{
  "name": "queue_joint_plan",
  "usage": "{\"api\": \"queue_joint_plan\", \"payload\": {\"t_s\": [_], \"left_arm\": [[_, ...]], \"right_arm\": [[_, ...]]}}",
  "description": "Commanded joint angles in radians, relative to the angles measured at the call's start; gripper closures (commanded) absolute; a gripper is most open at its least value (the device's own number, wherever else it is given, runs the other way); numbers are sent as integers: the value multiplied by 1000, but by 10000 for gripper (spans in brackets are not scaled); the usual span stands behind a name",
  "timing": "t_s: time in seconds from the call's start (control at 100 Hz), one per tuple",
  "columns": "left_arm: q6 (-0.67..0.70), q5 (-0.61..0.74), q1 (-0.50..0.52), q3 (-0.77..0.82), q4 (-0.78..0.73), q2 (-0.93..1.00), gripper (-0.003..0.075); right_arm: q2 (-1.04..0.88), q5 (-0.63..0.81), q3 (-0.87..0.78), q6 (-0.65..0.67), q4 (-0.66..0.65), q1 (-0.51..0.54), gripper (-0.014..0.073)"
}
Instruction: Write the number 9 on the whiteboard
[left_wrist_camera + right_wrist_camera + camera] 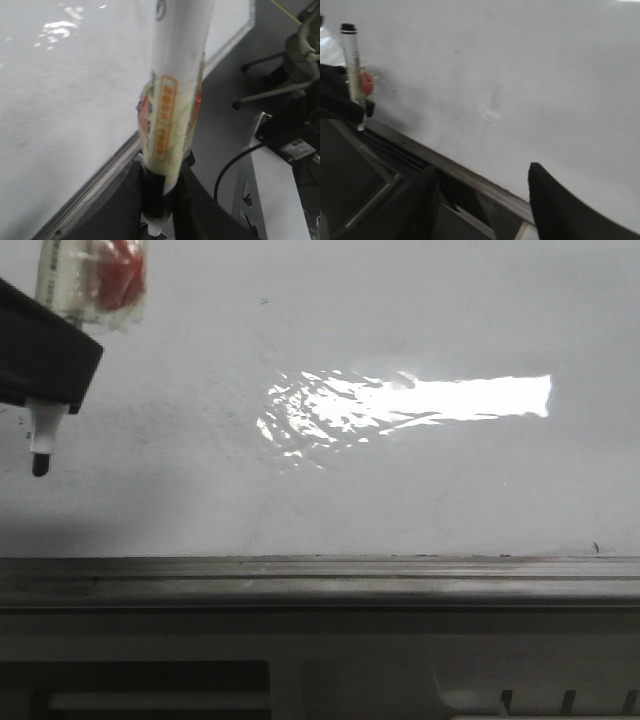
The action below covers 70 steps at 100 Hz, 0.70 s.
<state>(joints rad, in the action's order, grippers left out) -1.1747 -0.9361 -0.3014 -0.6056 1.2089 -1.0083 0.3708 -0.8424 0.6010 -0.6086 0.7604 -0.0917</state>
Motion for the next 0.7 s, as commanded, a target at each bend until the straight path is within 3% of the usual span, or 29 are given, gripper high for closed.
{"api": "queue_joint_plan", "payload": {"t_s": [0.0, 0.17, 0.32, 0.69], "left_arm": [[-101, -75, -2, -28, 102, 14, 738], [-177, -96, -17, -28, 102, 14, 739], [-297, -81, -97, -28, 100, 14, 739], [-303, 151, -337, -28, 80, 14, 738]], "right_arm": [[50, 17, 25, -145, 167, 4, 244], [124, 10, 25, -290, 312, -30, 244], [191, 6, 25, -352, 348, -121, 244], [376, 87, 69, -523, 398, -345, 241]]}}
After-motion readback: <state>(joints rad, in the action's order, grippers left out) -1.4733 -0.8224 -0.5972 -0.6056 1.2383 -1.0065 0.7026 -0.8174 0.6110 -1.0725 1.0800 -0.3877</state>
